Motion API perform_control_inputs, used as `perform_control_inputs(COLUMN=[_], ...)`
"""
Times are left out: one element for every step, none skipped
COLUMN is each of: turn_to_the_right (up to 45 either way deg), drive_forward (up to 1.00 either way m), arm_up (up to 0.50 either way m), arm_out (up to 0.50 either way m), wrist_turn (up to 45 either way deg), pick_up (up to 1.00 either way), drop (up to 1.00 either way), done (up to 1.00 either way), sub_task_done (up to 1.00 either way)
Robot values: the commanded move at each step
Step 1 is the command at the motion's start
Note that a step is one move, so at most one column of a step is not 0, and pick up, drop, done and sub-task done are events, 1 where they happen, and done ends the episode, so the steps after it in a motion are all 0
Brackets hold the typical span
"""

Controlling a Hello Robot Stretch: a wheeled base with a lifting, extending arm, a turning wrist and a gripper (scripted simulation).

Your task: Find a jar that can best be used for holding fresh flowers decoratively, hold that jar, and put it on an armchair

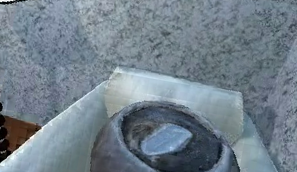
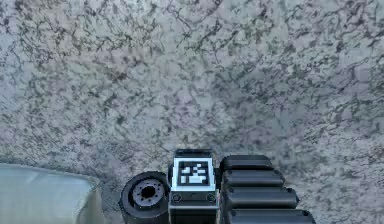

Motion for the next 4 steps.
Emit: perform_control_inputs(turn_to_the_right=[45.0, 45.0, 18.0, -45.0], drive_forward=[0.0, 0.0, 0.0, 0.0], arm_up=[0.0, 0.0, 0.0, 0.0], arm_out=[0.0, 0.0, 0.0, 0.0], wrist_turn=[0.0, 0.0, 0.0, 0.0], pick_up=[0.0, 0.0, 0.0, 0.0], drop=[0.0, 0.0, 0.0, 0.0], done=[0.0, 0.0, 0.0, 0.0], sub_task_done=[0.0, 0.0, 0.0, 0.0])
